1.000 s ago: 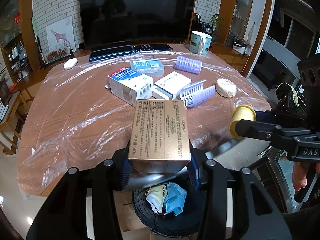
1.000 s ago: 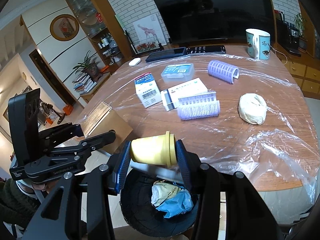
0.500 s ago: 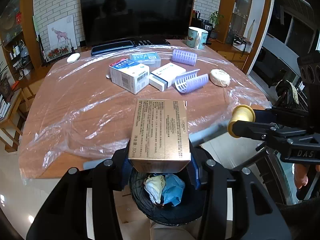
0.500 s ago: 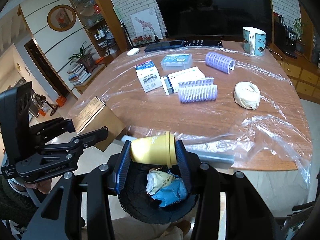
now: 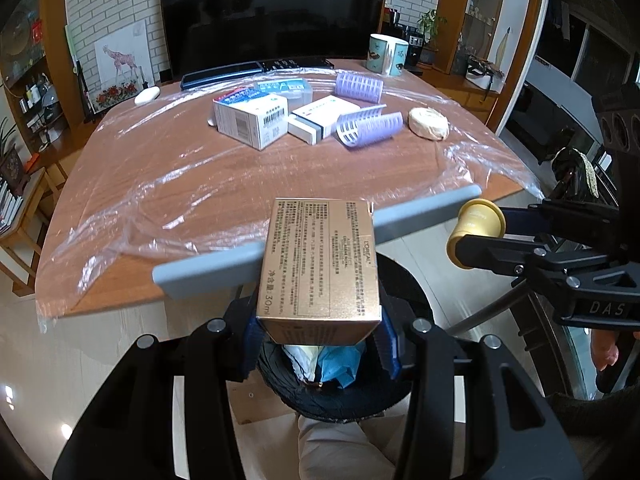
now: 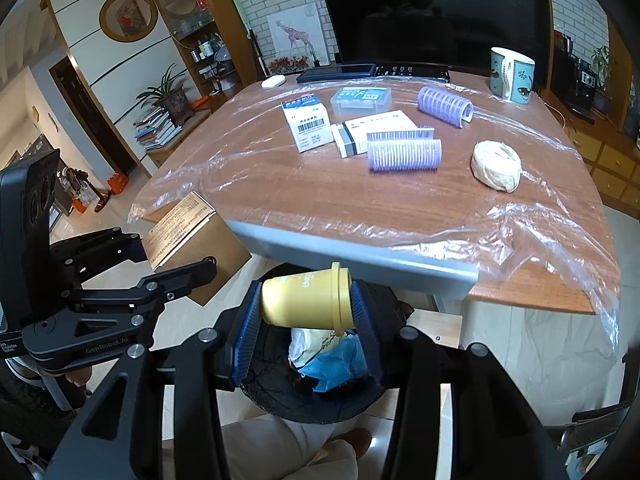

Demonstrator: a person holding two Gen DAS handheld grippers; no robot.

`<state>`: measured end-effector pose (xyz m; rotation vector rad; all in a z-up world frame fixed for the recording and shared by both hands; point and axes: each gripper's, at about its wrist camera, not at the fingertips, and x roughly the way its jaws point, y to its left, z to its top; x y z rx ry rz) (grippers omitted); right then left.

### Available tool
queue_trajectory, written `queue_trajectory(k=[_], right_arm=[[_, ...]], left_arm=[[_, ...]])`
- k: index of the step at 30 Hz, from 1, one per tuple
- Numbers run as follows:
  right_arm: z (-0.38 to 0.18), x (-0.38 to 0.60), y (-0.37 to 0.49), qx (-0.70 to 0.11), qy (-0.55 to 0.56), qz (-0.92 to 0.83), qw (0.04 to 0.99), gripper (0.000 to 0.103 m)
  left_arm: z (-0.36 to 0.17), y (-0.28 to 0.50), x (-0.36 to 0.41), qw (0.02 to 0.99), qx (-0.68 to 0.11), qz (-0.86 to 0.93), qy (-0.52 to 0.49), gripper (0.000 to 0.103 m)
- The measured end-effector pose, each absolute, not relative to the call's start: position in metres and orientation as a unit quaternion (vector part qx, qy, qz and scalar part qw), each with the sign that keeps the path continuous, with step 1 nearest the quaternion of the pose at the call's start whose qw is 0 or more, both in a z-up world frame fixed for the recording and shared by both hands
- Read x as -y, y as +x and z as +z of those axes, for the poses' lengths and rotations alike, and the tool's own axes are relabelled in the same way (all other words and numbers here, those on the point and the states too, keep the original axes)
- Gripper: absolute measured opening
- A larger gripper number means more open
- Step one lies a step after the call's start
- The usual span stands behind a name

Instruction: Collect trash

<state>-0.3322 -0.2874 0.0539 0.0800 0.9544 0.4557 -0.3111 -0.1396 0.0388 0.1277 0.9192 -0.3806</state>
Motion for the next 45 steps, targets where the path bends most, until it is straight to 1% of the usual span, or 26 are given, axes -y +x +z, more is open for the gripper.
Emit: queue_trajectory(k=[22,45], right_arm=[[0.017,0.276,-0.341,-0.487,-0.003,0.201,0.850,0.045],[-0.018,0.265,-0.327,-0.515,-0.026,0.182,0.837,0.045]], left_arm=[[-0.003,-0.326,0.144,0.859,-0.479,-0.160,0.083,0.048],[-0.033,-0.315,0.144,0.845,-0.505,-0.147,0.097,0.048]])
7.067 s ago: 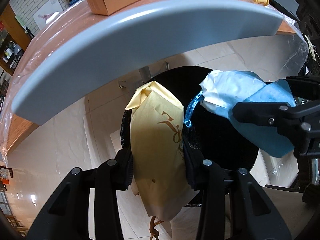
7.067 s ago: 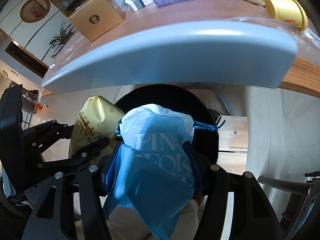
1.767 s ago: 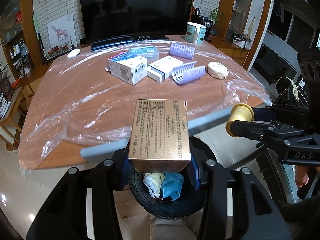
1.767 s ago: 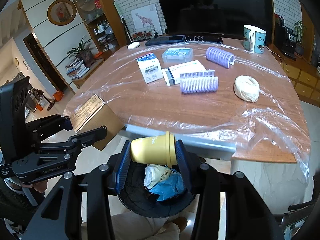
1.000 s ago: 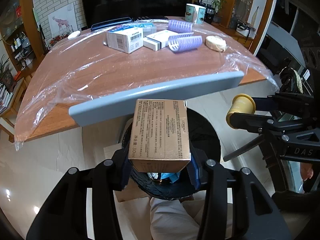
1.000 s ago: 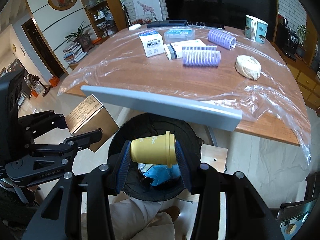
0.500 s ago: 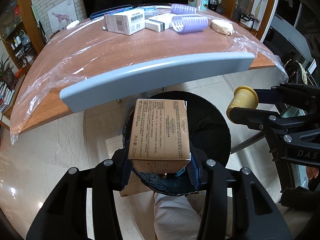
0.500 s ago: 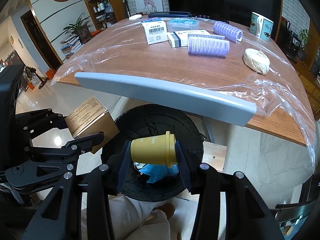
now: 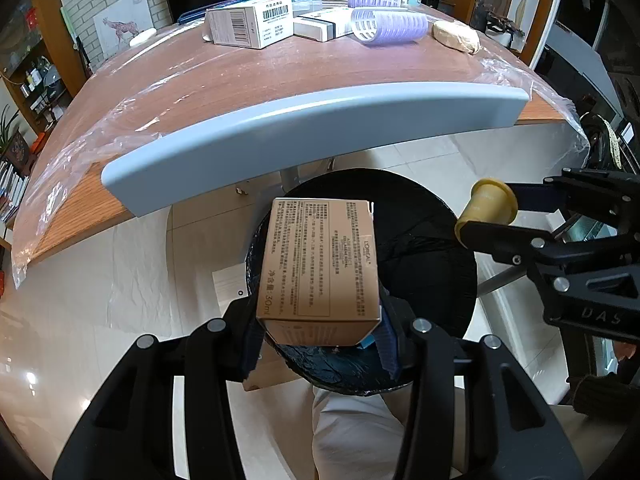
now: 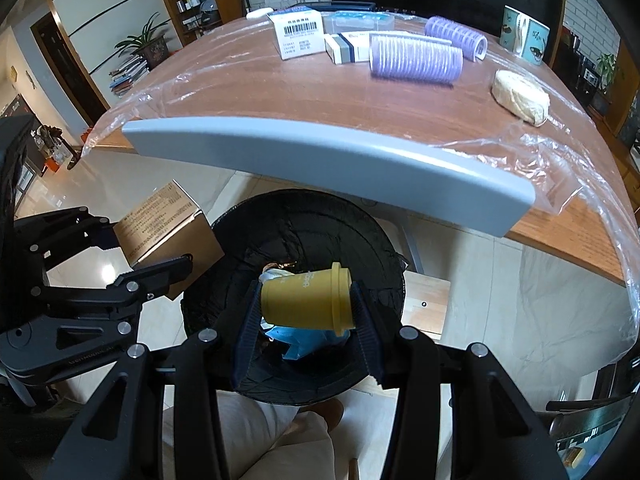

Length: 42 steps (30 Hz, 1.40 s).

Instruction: Collect trash

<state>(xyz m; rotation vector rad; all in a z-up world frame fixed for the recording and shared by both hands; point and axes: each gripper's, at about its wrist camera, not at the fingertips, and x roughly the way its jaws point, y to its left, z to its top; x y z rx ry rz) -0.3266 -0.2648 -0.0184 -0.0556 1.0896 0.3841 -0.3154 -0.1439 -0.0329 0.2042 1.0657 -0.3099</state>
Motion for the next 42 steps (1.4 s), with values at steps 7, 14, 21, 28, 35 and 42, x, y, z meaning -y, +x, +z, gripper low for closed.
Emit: queue_trajectory(k=[7,14,21,28,35,42], right_arm=[[-0.027,0.265,-0.322,-0.523,-0.023,0.179,0.833,0.045],[-0.034,0.263,-0.321,-0.530,-0.024,0.179,0.828,0.045],[-0.040,0.262,-0.319,-0.536,-0.025,0.178,0.825,0.045],[-0.045,0.261,-0.317,-0.541,-0.026,0.175,0.822,0.045],[-0.049,0.261,-0.315,-0.545,-0.027,0.173,0.820,0.045],[-0.054,0.261,-0.313,-0.552,-0.028,0.173,0.815,0.045]], left_arm=[[-0.036,-0.313,0.146,0.843,-0.507,-0.144,0.106,0.048],[-0.039,-0.312,0.149,0.841,-0.509,-0.135,0.119,0.048],[-0.041,-0.312,0.153,0.840,-0.511,-0.127,0.131,0.048],[-0.043,-0.309,0.156,0.837,-0.514,-0.126,0.140,0.048],[-0.048,-0.306,0.157,0.833,-0.518,-0.126,0.146,0.048],[-0.054,-0.302,0.157,0.829,-0.524,-0.126,0.150,0.048]])
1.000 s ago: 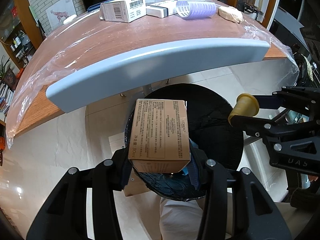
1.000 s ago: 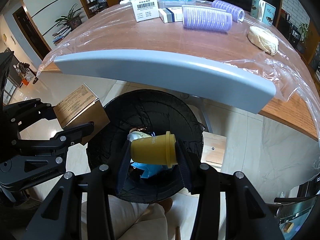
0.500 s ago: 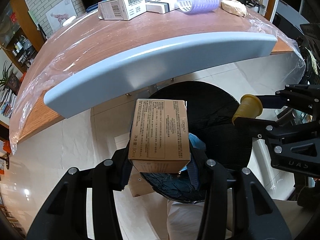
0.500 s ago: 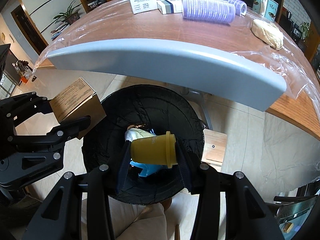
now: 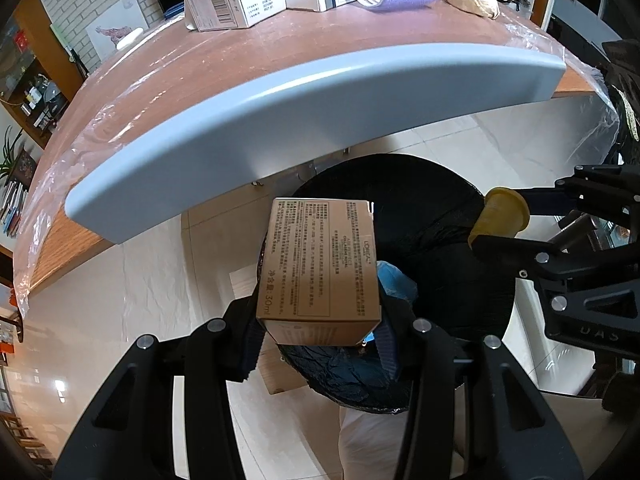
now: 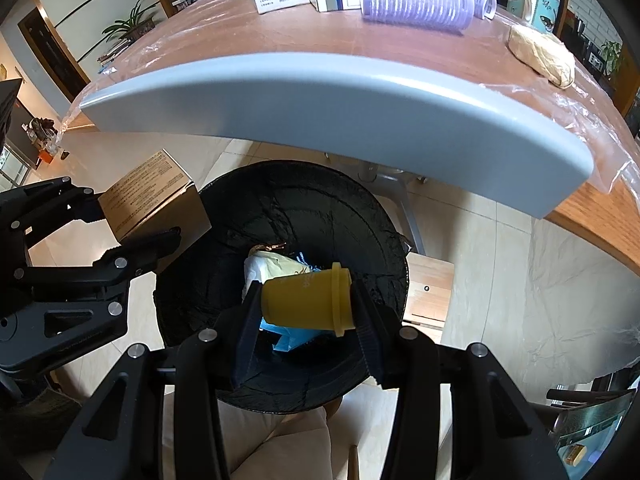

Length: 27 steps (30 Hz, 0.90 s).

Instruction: Collect trash

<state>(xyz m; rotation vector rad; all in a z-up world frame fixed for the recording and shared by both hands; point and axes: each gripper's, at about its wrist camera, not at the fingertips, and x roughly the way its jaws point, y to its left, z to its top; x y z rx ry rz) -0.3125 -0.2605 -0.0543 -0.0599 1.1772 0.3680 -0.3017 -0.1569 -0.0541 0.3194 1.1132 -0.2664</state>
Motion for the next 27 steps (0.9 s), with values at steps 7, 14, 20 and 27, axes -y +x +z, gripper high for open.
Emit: queue_trajectory(k=[7,14,20,27], right_arm=[[-0.058,0.260,-0.309,-0.558,-0.027,0.172,0.812,0.045],[-0.062,0.261,-0.307,-0.560,-0.026,0.171,0.810,0.045],[-0.062,0.263,-0.306,-0.559,-0.021,0.165,0.812,0.045],[-0.047,0.275,-0.309,-0.544,0.001,0.158,0.824,0.071]], left_arm=[[-0.059,-0.299,0.157,0.825,-0.530,-0.124,0.154,0.048],[-0.060,-0.296,0.159,0.824,-0.532,-0.120,0.155,0.048],[-0.061,-0.297,0.162,0.822,-0.534,-0.127,0.151,0.050],[-0.053,-0.297,0.157,0.829,-0.526,-0.112,0.157,0.069]])
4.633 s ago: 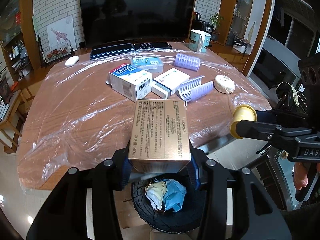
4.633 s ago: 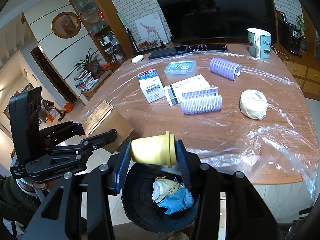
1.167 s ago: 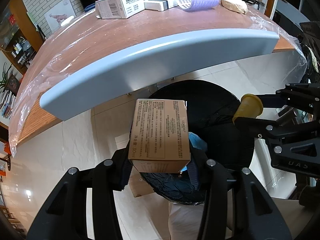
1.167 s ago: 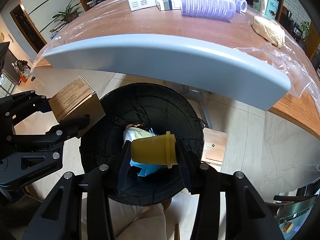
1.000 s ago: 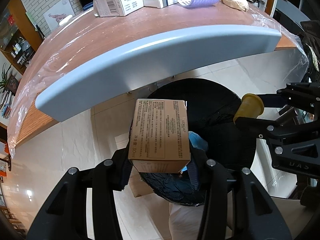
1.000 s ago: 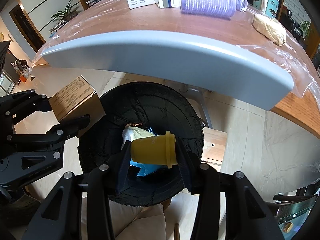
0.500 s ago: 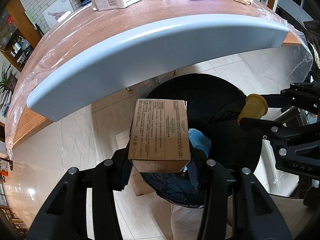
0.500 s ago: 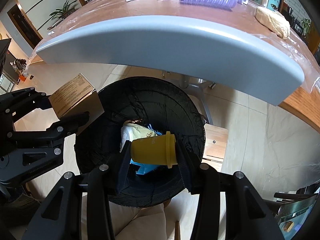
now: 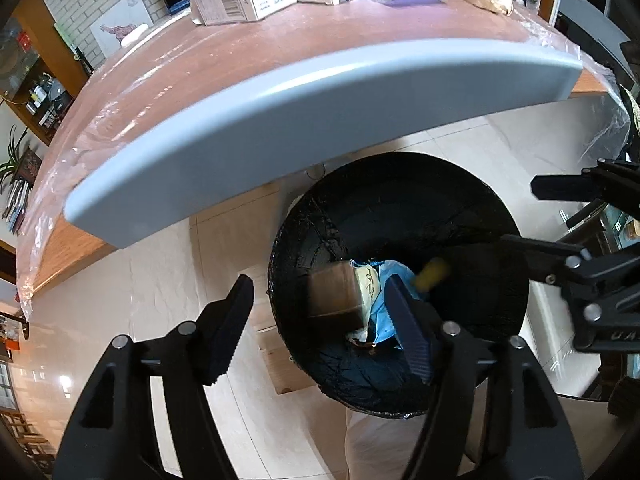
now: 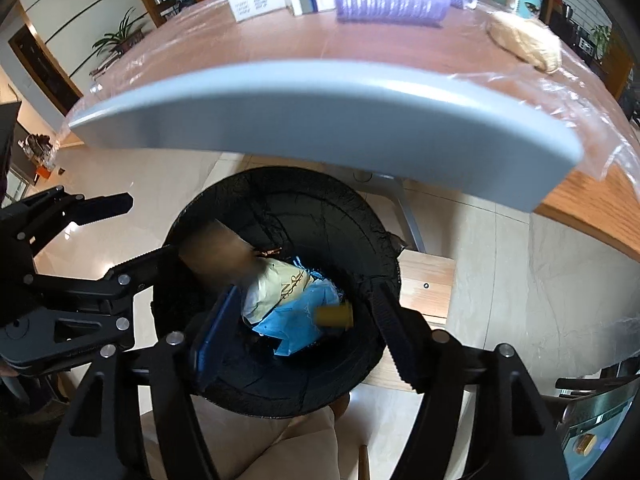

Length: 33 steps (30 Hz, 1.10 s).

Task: Collect trash
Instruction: 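Open both grippers to drop the box and cup into the bin, then grasp the Naproxen medicine box with the left gripper while the right gripper grasps the purple hair roller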

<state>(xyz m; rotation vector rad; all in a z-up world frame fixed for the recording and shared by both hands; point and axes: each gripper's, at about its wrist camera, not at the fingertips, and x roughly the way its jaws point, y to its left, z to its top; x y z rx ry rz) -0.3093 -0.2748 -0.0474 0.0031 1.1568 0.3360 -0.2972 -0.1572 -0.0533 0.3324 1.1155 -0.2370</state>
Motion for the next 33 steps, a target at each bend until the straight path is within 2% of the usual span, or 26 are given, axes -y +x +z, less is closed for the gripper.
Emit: queue_trajectory(k=[5,7,11,12,14,20,33], right_arm=[[-0.017,0.287,-0.321,-0.512,0.012,0.155,0.845,0.077],[0.006,0.291,-0.328,-0.480,0.006,0.155,0.864,0.086],[0.042,0.295,-0.329,-0.413,-0.010,0.144,0.899,0.099],[0.050,0.295,-0.326,-0.398,-0.008,0.143,0.906,0.099],[0.058,0.296,-0.314,-0.389,0.000,0.145,0.910,0.099],[0.056,0.300,-0.262,-0.403,0.026,0.135,0.905,0.099],[0.028,0.285,-0.189,-0.447,0.003,0.110,0.888,0.099]], left_arm=[[-0.033,-0.306,0.150,0.840,-0.507,-0.122,0.148,0.069],[-0.020,-0.310,0.149,0.849,-0.491,-0.132,0.143,0.070],[0.023,-0.314,0.142,0.881,-0.432,-0.159,0.112,0.093],[0.031,-0.313,0.140,0.887,-0.420,-0.160,0.108,0.098],[0.050,-0.306,0.135,0.903,-0.390,-0.154,0.098,0.101],[0.065,-0.251,0.126,0.917,-0.365,-0.123,0.102,0.101],[0.046,-0.158,0.132,0.899,-0.380,-0.168,0.140,0.101]])
